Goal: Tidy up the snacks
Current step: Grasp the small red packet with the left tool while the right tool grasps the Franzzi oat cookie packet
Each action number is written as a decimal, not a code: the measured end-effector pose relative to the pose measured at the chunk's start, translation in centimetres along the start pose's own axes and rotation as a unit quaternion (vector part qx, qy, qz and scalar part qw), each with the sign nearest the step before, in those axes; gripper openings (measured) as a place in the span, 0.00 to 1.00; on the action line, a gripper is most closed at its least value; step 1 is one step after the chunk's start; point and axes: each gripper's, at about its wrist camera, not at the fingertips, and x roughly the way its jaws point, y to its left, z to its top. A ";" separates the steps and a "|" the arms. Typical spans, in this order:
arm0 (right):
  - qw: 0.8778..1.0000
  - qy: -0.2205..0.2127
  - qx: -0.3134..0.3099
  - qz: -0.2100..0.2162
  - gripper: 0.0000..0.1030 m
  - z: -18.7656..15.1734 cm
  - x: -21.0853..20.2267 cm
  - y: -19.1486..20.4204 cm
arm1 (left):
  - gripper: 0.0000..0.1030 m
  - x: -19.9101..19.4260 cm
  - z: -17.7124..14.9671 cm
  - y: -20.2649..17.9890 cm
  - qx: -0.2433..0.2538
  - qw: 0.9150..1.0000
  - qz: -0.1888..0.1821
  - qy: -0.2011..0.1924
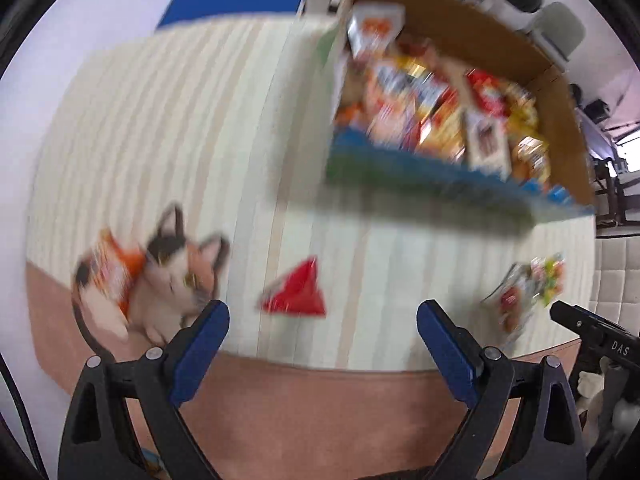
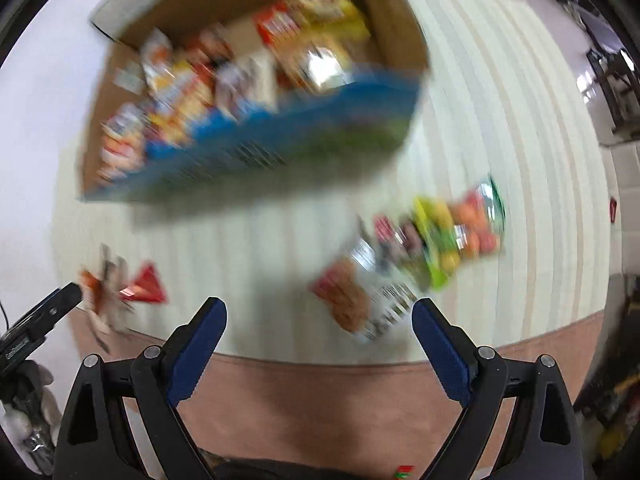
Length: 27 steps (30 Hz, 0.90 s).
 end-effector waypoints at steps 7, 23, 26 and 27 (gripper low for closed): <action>0.993 0.064 -0.066 -0.072 0.93 -0.1 6.9 -0.9 | 0.94 5.3 -2.2 0.5 -0.014 0.999 0.011 0.041; 0.996 0.084 -0.028 -0.022 0.93 -0.3 9.3 -0.7 | 0.94 6.6 -1.0 2.3 -0.046 0.997 -0.009 0.056; 0.996 0.080 -0.019 -0.026 0.93 0.8 9.6 -0.7 | 0.94 7.3 -0.1 2.8 -0.059 0.995 -0.028 0.070; 0.996 0.081 -0.015 -0.024 0.93 1.2 9.7 -0.6 | 0.94 7.7 0.1 2.9 -0.062 0.995 -0.032 0.074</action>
